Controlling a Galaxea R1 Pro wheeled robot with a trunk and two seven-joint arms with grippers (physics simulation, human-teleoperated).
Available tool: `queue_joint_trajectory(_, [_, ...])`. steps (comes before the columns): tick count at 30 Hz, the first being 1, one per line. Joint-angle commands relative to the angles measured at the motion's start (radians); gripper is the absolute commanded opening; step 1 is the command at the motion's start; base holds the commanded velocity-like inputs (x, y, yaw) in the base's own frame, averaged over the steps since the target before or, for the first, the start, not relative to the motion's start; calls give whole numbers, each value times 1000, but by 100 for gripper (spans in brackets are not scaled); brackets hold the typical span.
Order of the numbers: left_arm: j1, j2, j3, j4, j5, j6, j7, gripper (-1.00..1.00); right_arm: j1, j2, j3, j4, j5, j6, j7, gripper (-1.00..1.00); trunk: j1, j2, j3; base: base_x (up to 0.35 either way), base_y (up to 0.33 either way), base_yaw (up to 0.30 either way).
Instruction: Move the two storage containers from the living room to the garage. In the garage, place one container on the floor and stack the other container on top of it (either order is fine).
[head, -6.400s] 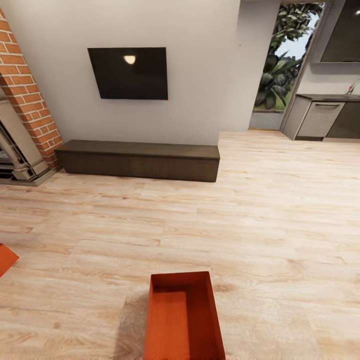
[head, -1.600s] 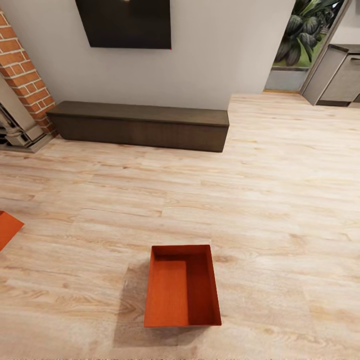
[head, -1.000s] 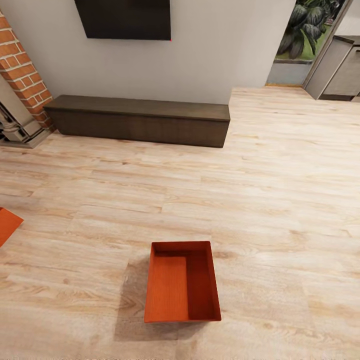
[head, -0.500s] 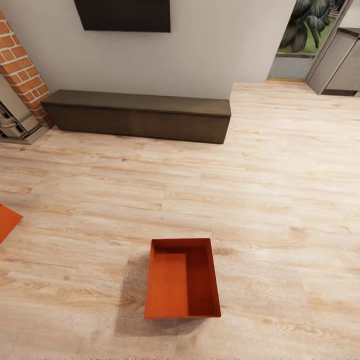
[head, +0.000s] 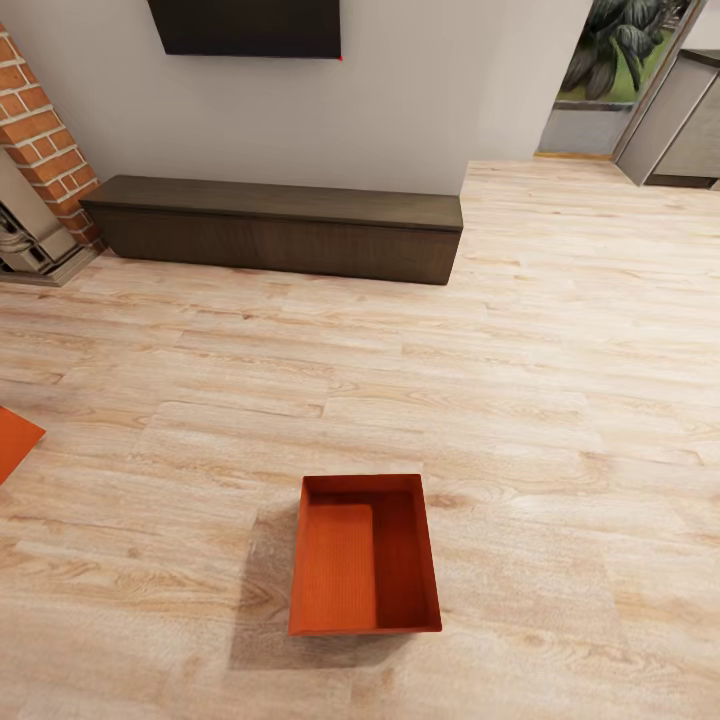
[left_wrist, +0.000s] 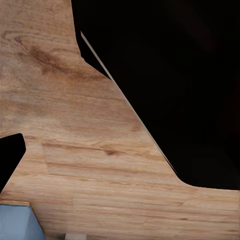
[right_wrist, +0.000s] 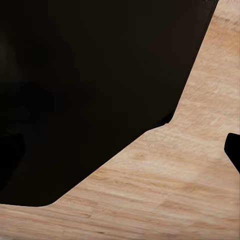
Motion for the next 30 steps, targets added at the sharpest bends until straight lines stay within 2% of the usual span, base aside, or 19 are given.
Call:
queue_joint_trajectory(1, [0, 0, 1, 0, 2, -3, 0, 100, -1, 0, 8, 3, -10, -5, 5, 100, 0, 0, 0, 0, 0, 0])
queue_joint_trajectory(27, [0, 0, 1, 1, 2, -3, 0, 100, -1, 0, 6, -6, -10, -6, 5, 100, 0, 0, 0, 0, 0, 0])
queue_joint_trajectory(30, [0, 0, 0, 0, 1, -3, 0, 100, -1, 1, 5, -7, -10, -40, 5, 100, 0, 0, 0, 0, 0, 0])
